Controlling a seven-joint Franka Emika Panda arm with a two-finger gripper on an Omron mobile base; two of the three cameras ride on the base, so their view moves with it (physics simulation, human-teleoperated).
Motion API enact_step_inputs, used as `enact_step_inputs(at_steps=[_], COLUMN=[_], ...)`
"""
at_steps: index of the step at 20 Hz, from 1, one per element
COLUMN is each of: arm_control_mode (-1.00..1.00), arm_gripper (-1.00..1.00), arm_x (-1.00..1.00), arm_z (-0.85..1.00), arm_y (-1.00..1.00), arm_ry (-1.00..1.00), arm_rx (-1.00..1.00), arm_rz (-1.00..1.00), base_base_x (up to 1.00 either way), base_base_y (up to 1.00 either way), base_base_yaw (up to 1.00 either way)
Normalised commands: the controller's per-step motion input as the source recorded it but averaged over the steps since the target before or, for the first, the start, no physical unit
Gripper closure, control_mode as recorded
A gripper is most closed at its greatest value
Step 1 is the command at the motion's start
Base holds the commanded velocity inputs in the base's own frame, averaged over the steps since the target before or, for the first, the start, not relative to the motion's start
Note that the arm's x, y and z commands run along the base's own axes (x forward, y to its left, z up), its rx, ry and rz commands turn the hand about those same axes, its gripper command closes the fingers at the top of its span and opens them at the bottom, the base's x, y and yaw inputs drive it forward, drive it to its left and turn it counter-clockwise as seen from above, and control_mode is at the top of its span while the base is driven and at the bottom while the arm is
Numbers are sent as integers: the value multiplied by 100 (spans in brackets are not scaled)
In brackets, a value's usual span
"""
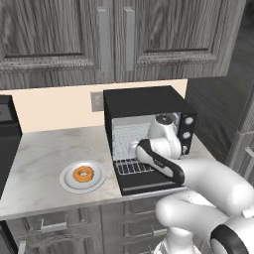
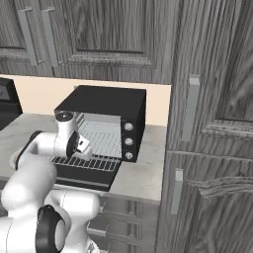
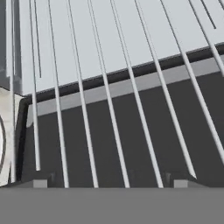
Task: Pick up the bagel from the plate, place it on the toaster oven rack, close the door, and set the timer.
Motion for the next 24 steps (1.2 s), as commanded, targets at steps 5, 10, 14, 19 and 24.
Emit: enact_step_inputs(at_steps=[5,10,14,19,24], arm_control_mode=[-100,-100,-100,-100,-100], arm_gripper=[-100,-100,-100,-100,-100], arm_x=[-59,-65,-48,-16,5], arm_z=[13,92,64,3,0], arm_y=[1,40,74,91,91], arm_ry=[23,-8,-9,0,7], arm_rx=[0,0,-1,-3,0], arm_rz=[-5,0,2,4,4], base_base_x=[0,0,0,0,0], base_base_y=[0,0,0,0,0], base_base_yaw=[0,0,0,0,0])
